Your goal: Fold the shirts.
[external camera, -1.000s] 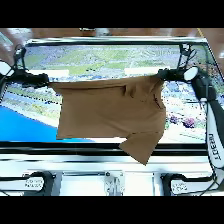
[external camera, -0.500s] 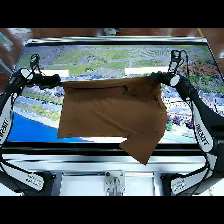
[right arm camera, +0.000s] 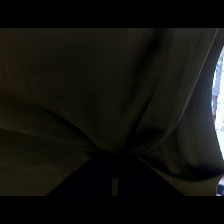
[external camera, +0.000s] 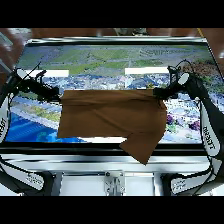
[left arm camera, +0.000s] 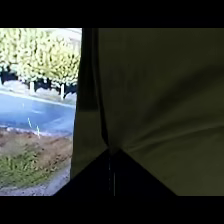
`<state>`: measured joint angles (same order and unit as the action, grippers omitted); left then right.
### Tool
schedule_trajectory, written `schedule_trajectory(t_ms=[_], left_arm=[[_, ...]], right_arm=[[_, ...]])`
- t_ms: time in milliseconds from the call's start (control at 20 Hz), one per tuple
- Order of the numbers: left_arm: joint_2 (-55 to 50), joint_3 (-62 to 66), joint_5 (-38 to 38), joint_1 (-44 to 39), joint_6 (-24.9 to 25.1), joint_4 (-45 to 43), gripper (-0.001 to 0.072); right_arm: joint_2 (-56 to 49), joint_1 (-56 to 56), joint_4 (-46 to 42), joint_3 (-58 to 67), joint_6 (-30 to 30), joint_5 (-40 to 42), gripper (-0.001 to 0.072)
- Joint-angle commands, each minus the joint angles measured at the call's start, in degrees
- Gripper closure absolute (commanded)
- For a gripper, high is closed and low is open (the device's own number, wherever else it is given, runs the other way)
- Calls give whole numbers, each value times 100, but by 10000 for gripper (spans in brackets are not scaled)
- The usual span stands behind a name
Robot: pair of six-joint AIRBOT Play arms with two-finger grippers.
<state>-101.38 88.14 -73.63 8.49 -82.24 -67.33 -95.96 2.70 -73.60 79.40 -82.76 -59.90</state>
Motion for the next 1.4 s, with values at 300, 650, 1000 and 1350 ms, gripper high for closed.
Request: schedule_trajectory(t_ms=[300, 650, 1000, 1350], left_arm=[[31, 7, -881, 15, -459, -20, 247], [1458, -1198, -1690, 929, 35, -13, 95], [2684, -4798, -4, 2059, 879, 1237, 99], [2317, -4900, 243, 1967, 1047, 1261, 99]], right_arm=[[127, 98, 278, 164, -306, -501, 75], [1574, 1290, -743, -129, 568, -2765, 75], [2428, 2498, 929, -2122, 931, -2549, 76], [2428, 2483, 1058, -2142, 793, -2232, 75]])
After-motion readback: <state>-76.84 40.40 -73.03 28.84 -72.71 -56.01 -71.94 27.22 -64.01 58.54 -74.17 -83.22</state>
